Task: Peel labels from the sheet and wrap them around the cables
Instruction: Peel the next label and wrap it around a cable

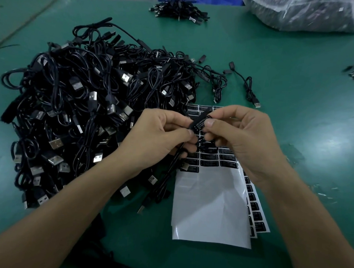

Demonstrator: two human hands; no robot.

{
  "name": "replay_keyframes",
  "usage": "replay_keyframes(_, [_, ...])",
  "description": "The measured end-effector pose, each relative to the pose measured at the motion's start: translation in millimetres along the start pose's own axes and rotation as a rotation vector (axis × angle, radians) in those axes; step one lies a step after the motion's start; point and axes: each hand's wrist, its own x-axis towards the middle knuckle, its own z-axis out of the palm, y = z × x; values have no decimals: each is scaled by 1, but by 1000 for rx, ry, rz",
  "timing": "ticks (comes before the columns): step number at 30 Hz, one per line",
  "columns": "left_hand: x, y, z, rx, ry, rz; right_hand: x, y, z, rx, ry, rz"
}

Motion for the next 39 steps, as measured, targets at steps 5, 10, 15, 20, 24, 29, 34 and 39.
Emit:
replay_keyframes(5, [-1, 1, 0, -10, -13, -12, -2, 1, 1, 16, -11, 9])
replay_keyframes(10, [-1, 0, 0, 8, -21, -3, -2, 0, 1, -5, 18, -13])
replay_keyframes(15, [-1, -2, -2, 3, -23, 20, -3, 0, 1, -43, 19, -35])
replay_keyframes(20, [0, -3, -2, -5, -27, 20, -3, 0, 2, -75, 33, -67])
replay_keyframes(24, [0, -5, -2, 8, -27, 30, -4, 0, 2, -97, 36, -77])
replay_keyframes(29, [1, -5, -2, 77, -14, 38, -4, 1, 0, -121, 40, -75])
replay_keyframes(34, [0, -2, 0, 96, -8, 29, -3, 2, 0, -165, 42, -78])
replay_keyframes(39, [0, -1, 1, 102, 2, 20, -3, 2, -1, -190, 31, -79])
